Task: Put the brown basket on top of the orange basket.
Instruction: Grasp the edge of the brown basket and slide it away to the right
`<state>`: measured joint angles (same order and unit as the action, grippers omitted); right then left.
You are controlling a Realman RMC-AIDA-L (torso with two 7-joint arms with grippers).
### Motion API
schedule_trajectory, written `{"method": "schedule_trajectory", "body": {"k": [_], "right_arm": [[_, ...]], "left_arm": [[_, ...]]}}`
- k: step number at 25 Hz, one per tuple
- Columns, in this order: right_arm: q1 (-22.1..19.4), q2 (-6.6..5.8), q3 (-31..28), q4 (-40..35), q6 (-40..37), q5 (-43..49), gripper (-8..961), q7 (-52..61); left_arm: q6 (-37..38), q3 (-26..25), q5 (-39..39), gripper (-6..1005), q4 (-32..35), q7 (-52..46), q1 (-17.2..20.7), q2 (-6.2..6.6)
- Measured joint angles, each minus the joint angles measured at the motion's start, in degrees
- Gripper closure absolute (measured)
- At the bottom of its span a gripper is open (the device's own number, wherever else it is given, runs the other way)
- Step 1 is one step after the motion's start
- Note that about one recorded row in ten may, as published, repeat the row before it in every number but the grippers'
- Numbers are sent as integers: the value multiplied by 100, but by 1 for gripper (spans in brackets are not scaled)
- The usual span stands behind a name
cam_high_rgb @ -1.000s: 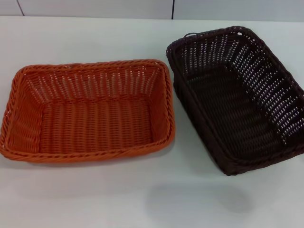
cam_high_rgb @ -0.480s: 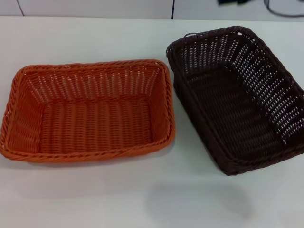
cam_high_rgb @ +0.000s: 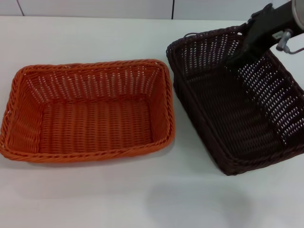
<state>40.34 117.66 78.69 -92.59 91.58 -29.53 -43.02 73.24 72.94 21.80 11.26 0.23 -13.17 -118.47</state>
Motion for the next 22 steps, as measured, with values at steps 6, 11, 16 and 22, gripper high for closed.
{"method": "schedule_trajectory", "body": {"k": [6,11,16,22], "right_arm": [[-51,103,371,238,310,-237,134,-153],[-234,108,717,64,579,-786,135,-56],[-265,91,777,-285,745,-927,135,225],[-203,-126,1214,-380,868,-1161,136,671]], "left_arm": [[16,1,6,233,2,183,-36,-13],[1,1,9,234,-1,197,-33,-23],[5,1,9,234,-1,171,-41,-27],[0,0,8,234,-1,173,-48,-27]]}}
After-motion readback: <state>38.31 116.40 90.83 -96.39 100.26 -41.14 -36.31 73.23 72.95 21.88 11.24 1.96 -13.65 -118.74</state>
